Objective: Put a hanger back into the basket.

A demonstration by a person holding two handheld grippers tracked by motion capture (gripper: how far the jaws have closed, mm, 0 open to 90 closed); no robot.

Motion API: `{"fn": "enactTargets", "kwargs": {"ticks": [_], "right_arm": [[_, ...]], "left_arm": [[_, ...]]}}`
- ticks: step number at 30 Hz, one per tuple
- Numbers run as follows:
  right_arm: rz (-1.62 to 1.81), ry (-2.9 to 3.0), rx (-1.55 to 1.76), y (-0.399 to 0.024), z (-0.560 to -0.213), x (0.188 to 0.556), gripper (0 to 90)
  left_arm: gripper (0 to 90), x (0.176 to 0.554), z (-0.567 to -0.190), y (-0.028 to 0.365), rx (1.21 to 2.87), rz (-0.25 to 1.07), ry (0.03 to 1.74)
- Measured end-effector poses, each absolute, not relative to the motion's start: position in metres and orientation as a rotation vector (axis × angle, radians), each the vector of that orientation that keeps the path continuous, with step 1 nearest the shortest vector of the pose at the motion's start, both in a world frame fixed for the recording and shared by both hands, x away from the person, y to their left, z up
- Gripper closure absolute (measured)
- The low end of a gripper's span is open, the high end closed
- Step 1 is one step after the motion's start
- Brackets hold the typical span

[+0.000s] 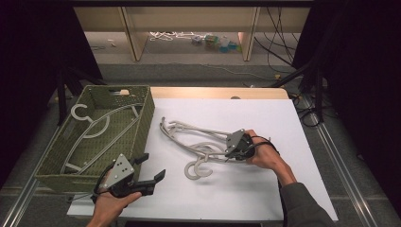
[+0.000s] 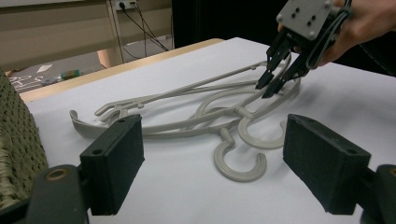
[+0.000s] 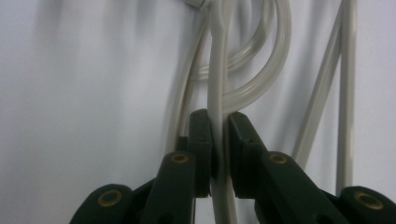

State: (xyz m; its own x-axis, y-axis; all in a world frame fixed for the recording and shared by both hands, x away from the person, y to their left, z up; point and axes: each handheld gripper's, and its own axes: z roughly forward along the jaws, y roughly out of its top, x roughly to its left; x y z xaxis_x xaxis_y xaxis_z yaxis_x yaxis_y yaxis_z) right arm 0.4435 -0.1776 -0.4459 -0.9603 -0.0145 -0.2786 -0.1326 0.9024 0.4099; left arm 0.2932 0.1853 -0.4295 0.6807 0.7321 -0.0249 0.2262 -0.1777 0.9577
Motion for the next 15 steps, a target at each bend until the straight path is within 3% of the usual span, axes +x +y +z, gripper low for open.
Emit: {"fn": "enactTargets", "kwargs": {"ticks": [6,15], "right_arm": [[0.686,2.787,-0.115,-0.181,-0.433,0.439,81.9],[0.778,2.742,-0.195,-0.182,-0.409,0.431,82.1]], "left_arm": [[21.9,0.297,-0.429,0.177,1.749,0.529,0.76],[27.0,0.31,-0.422,0.165,1.803,0.619,0.702]]}}
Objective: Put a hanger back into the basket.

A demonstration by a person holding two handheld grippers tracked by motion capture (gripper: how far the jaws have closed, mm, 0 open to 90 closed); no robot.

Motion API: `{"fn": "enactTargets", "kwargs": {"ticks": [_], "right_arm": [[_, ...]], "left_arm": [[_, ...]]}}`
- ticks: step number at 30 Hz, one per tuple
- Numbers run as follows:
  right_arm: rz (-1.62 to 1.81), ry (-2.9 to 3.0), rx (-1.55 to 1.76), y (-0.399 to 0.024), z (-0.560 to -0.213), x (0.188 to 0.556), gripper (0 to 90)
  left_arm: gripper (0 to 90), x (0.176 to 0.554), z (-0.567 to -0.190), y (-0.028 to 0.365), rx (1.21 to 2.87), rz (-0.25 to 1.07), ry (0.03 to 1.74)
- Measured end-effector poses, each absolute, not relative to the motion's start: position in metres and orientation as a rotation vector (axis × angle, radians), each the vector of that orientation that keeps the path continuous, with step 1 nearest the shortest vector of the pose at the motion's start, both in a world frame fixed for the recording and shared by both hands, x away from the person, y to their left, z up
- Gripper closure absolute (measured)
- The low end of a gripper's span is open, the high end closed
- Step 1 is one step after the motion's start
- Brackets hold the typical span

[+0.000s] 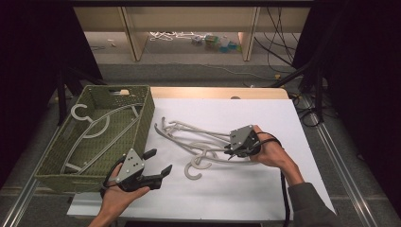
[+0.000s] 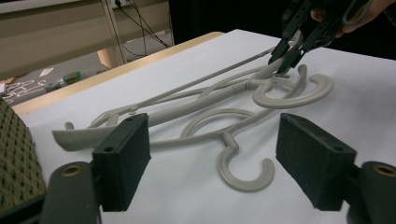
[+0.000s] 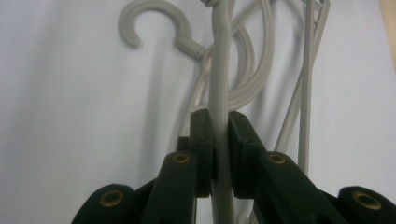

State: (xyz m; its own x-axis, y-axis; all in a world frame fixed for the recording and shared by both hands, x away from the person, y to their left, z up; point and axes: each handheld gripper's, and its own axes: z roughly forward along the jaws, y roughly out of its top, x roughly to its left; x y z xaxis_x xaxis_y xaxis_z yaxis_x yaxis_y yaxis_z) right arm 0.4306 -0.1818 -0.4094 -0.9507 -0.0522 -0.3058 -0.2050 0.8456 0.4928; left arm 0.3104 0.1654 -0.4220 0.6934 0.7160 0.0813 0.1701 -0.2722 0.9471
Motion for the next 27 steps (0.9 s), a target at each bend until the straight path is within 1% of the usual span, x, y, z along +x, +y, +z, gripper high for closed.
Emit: {"fn": "enactTargets", "kwargs": {"ticks": [3,6,8,16,24,25,27], "right_arm": [[0.764,2.736,-0.221,-0.182,-0.405,0.425,82.1],[0.763,2.751,-0.248,-0.183,-0.402,0.42,82.1],[0.753,2.744,-0.241,-0.185,-0.399,0.416,82.1],[0.802,2.754,-0.29,-0.186,-0.392,0.405,82.2],[0.802,2.763,-0.348,-0.182,-0.391,0.398,82.2],[0.801,2.768,-0.353,-0.182,-0.391,0.398,82.2],[0.801,2.768,-0.36,-0.181,-0.39,0.398,82.2]], "left_arm": [[27.0,0.315,-0.422,0.157,1.833,0.629,0.687],[26.0,0.322,-0.424,0.146,1.878,0.588,0.66],[26.1,0.327,-0.424,0.139,1.907,0.586,0.657],[26.2,0.338,-0.425,0.127,1.946,0.58,0.632],[29.6,0.341,-0.43,0.118,2.026,0.568,0.566],[30.5,0.342,-0.432,0.117,2.043,0.547,0.553],[33.0,0.343,-0.434,0.114,2.064,0.548,0.537]]}}
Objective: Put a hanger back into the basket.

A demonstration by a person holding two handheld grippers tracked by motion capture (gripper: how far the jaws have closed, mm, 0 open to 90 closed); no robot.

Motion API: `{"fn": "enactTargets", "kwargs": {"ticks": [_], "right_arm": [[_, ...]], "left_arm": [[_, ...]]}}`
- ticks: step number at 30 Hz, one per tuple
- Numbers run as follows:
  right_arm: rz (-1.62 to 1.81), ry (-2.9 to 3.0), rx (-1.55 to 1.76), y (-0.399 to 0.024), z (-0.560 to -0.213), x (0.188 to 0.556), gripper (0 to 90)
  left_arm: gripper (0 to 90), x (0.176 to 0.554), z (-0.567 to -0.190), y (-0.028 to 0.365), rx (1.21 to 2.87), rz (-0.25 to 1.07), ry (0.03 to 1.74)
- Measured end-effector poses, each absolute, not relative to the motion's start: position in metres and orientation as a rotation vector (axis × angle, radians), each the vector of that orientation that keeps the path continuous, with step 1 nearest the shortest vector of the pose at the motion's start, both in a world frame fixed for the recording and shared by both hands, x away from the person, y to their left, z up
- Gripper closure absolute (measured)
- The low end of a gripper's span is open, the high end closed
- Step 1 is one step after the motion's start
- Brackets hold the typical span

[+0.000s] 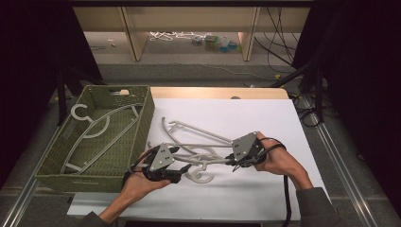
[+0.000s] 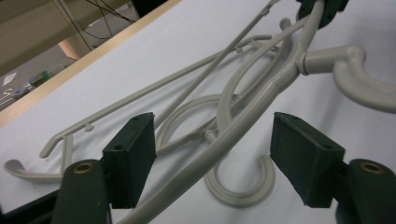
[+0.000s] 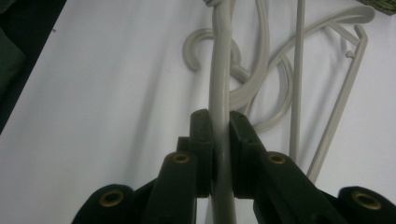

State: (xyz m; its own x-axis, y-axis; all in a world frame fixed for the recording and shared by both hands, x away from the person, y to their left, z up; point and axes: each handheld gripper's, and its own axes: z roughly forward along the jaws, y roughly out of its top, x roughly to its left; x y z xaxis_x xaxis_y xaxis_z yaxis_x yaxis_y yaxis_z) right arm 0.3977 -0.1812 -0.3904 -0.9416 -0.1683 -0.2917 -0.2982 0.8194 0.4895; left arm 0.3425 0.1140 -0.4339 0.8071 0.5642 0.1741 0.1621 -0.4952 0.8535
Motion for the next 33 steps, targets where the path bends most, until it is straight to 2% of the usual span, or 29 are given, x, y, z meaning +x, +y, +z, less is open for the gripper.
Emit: {"fn": "enactTargets", "kwargs": {"ticks": [7,11,17,22,33], "right_arm": [[0.82,2.771,-0.379,-0.181,-0.388,0.395,82.1],[0.827,2.776,-0.384,-0.181,-0.387,0.395,82.1],[0.826,2.778,-0.386,-0.18,-0.387,0.393,82.1],[0.849,2.799,-0.379,-0.181,-0.387,0.392,82.0],[0.912,2.791,-0.306,-0.188,-0.384,0.396,76.9]], "left_arm": [[37.3,0.343,-0.437,0.11,2.121,0.56,0.478],[42.9,0.344,-0.439,0.106,2.146,0.554,0.44],[54.6,0.346,-0.44,0.102,2.162,0.558,0.386],[65.7,0.343,-0.438,0.101,2.198,0.588,0.268],[74.2,0.338,-0.425,0.096,2.237,0.584,0.142]]}}
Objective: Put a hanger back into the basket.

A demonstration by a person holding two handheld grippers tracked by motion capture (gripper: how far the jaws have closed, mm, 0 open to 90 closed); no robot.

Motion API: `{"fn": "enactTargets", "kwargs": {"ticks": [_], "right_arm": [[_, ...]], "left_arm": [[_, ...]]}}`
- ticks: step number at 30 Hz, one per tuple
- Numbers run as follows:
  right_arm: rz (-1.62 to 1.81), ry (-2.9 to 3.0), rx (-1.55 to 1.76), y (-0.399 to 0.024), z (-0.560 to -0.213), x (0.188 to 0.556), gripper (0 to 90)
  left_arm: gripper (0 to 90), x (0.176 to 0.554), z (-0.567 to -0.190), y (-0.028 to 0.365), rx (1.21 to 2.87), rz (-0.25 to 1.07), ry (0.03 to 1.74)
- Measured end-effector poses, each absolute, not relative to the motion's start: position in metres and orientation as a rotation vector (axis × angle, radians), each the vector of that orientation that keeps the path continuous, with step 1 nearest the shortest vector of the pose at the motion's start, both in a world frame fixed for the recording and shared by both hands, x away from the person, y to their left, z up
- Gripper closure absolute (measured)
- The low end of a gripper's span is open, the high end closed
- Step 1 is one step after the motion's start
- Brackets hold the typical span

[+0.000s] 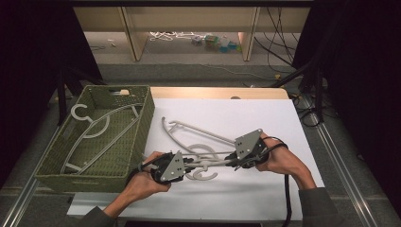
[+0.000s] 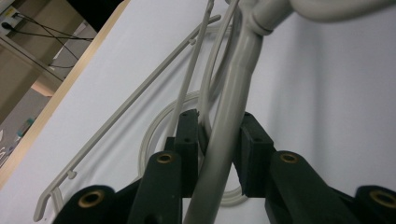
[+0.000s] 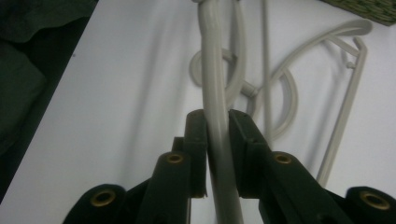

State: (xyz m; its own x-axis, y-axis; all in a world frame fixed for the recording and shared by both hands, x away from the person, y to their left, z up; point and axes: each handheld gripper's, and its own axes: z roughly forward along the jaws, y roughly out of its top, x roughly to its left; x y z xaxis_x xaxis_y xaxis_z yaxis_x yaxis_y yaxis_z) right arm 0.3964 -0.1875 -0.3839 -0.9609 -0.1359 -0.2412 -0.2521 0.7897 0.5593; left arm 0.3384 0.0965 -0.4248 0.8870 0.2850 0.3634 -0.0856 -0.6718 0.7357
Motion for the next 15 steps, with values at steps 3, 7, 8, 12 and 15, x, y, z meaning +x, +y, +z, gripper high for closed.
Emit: {"fn": "enactTargets", "kwargs": {"ticks": [3,7,8,12,15], "right_arm": [[0.918,2.769,-0.263,-0.189,-0.383,0.399,72.0],[0.962,2.725,-0.191,-0.191,-0.38,0.4,60.5],[0.985,2.712,-0.151,-0.192,-0.379,0.399,54.7],[1.082,2.654,-0.003,-0.2,-0.37,0.397,47.0],[1.099,2.63,0.06,-0.205,-0.367,0.393,44.0]], "left_arm": [[77.2,0.336,-0.42,0.094,2.236,0.555,0.113],[79.1,0.334,-0.414,0.09,2.233,0.48,0.206],[79.1,0.334,-0.413,0.091,2.235,0.469,0.252],[79.1,0.338,-0.409,0.097,2.212,0.417,0.336],[79.2,0.34,-0.409,0.1,2.199,0.388,0.401]]}}
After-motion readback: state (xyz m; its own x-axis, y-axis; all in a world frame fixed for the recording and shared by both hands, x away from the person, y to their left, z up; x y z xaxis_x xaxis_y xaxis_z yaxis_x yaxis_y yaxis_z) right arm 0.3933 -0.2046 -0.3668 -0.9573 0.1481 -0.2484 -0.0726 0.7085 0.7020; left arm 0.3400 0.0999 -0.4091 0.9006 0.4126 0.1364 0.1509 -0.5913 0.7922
